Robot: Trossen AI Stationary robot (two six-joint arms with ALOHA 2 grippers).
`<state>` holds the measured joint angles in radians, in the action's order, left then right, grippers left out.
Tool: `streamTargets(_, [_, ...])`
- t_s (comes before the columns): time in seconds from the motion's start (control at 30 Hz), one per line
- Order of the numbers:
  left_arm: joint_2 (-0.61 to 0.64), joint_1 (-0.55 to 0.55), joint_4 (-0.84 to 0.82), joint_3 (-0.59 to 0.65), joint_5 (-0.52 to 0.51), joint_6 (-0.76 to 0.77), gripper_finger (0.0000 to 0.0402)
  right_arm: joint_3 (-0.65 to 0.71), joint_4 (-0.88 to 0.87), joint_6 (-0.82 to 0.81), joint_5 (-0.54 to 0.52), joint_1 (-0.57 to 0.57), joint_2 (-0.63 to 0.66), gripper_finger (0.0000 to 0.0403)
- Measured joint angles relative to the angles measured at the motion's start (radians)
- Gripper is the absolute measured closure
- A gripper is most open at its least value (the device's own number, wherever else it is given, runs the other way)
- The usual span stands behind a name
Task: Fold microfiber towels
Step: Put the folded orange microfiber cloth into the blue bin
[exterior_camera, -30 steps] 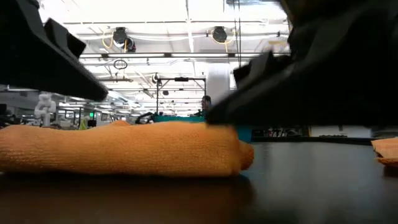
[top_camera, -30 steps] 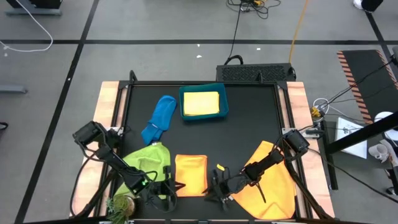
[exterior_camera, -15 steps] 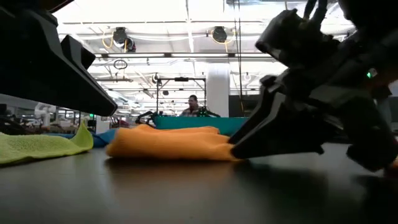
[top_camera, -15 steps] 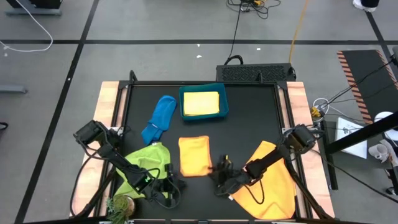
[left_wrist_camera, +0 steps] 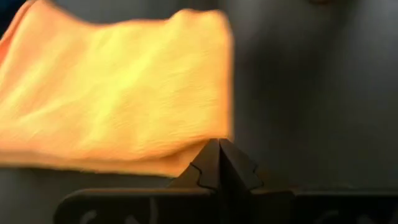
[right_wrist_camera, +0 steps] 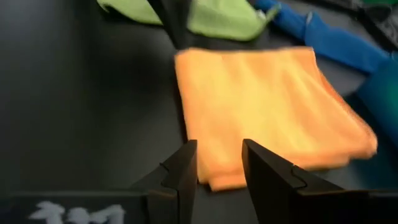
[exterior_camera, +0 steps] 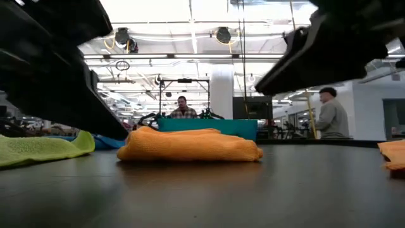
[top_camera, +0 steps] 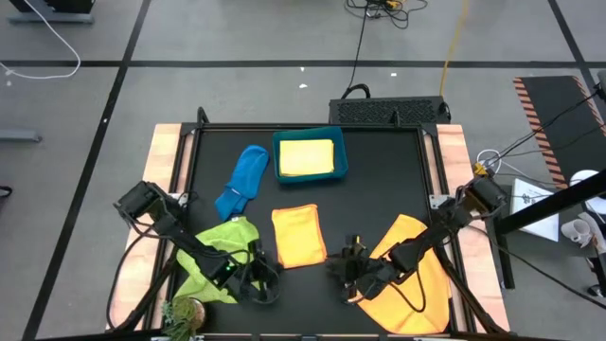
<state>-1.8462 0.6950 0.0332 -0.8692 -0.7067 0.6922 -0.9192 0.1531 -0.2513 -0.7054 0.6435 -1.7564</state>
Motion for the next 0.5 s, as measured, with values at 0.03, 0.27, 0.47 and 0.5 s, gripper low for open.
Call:
streamTargets(0.03, [0.0,-0.009,-0.021,0.0,0.0,0.028,0.0391,0.0,0.024,0.021,0.001,0.0,-0.003,0.0283])
streamTargets(0.27, [0.0,-0.054,-0.096,0.0,0.0,0.122,0.0399,0.0,0.083,0.083,0.013,-0.058,-0.032,0.0283])
streamTargets(0.47, [0.0,-0.079,-0.095,0.0,0.001,0.129,0.0388,0.0,0.175,0.131,0.168,-0.17,-0.081,0.0283])
streamTargets(0.5, [0.001,-0.085,-0.1,0.0,0.004,0.134,0.0388,0.0,0.2,0.148,0.189,-0.187,-0.088,0.0283])
